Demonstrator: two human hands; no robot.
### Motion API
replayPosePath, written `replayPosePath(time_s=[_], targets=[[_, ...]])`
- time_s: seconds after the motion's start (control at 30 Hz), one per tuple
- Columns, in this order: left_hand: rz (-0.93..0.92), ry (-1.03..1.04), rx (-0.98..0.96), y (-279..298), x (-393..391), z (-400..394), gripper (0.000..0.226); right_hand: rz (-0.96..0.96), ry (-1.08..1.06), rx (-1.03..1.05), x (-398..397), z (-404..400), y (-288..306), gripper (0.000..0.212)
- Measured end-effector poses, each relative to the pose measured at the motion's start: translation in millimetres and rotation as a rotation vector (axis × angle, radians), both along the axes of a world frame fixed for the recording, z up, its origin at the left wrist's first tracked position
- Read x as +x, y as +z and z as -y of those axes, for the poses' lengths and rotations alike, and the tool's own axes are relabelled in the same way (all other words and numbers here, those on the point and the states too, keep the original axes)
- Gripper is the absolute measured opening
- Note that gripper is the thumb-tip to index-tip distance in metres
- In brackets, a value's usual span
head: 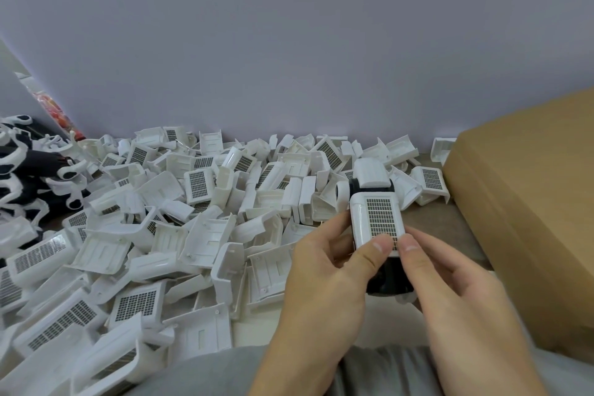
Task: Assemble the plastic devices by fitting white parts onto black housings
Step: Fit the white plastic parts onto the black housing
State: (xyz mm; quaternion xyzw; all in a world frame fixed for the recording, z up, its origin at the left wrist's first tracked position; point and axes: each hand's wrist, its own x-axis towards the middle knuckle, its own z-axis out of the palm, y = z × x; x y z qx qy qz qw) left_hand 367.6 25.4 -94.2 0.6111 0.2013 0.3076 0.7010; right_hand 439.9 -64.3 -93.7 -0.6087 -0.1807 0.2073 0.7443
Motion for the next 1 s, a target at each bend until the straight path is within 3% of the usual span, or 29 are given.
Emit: replayPosePath(time_s=[0.13, 0.47, 0.63, 1.0], targets=[[0.001, -0.009, -0.028, -0.2, -0.1, -1.3, 0.043, -0.01, -0.003, -0.028, 0.5, 0.7, 0.8, 0.02], [0.073, 0.027, -0.179, 3.8, 1.5, -1.2, 0.041, -0.047, -0.021, -0.085, -2.7, 0.5, 2.5, 0.013], [0.026, 0.057, -0.124, 2.9, 1.5, -2.4, 0.043, -0.037, -0.026, -0.109, -5.9, -0.3, 6.6, 0.016], [-0.043, 0.108, -0.2, 1.2, 2.6, -3.4, 0.048, -0.063, -0.096, -0.126, -10.9, -3.0, 12.3, 0.018]])
